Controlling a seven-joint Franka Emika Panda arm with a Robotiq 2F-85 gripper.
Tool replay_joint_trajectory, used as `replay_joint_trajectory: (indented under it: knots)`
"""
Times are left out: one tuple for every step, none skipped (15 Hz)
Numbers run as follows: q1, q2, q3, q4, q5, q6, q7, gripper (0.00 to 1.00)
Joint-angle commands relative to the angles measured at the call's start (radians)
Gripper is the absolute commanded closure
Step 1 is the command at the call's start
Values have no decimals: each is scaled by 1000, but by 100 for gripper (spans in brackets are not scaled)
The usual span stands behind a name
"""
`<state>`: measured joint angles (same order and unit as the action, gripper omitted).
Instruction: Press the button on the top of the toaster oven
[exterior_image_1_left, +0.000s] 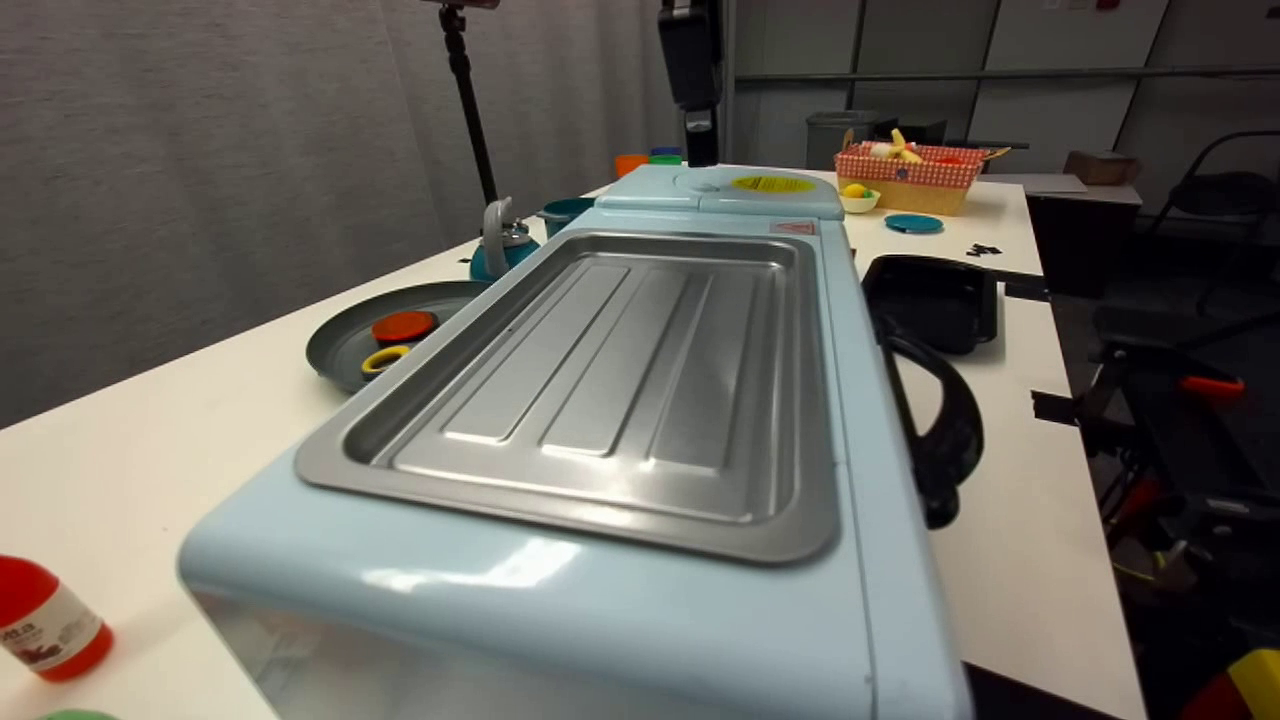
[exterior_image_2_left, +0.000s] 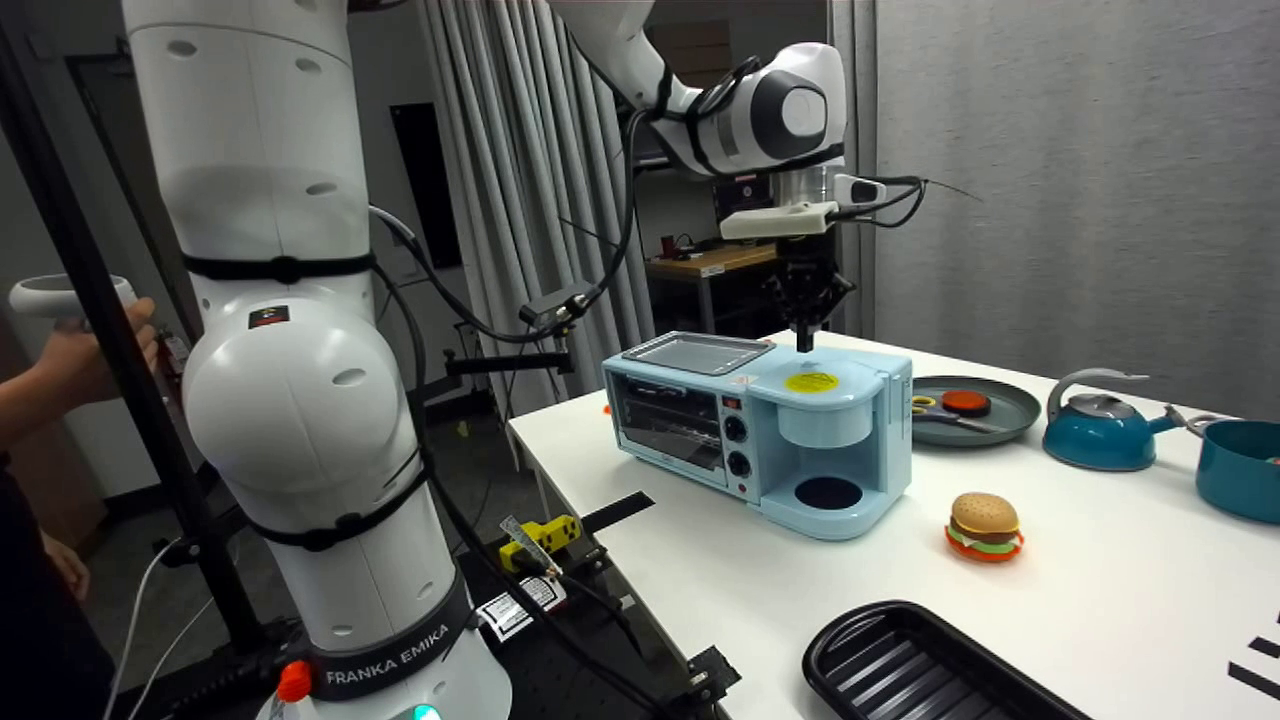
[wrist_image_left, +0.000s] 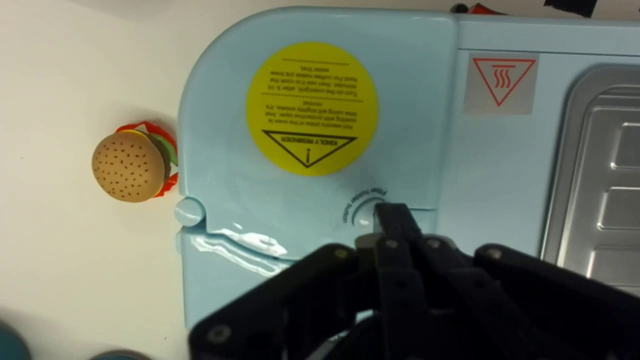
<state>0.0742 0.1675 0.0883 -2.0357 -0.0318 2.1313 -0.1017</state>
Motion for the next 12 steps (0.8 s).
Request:
replay_joint_trajectory:
  knots:
    - [-3,16,-4,11,1,18,-16,100]
    - [-3,19,-4,11,-1,18,-16,100]
    - [-3,21,-4,12,-2,20,-16,100]
    - [-3,23,-4,13,-1,20,-17,100]
    - [-3,25,-4,14,0,20,-18,100]
    - [-4,28,-5,14,0,21,-18,100]
    - [-5,32,-5,13,4,23,-21,100]
    - [-5,35,-5,12,4,24,-21,100]
    - [-6,39,-5,13,6,26,-24,100]
    - [-8,43,-6,13,8,28,-26,100]
    - [-9,47,-7,14,8,30,-27,100]
    - [-10,49,-7,16,9,30,-28,100]
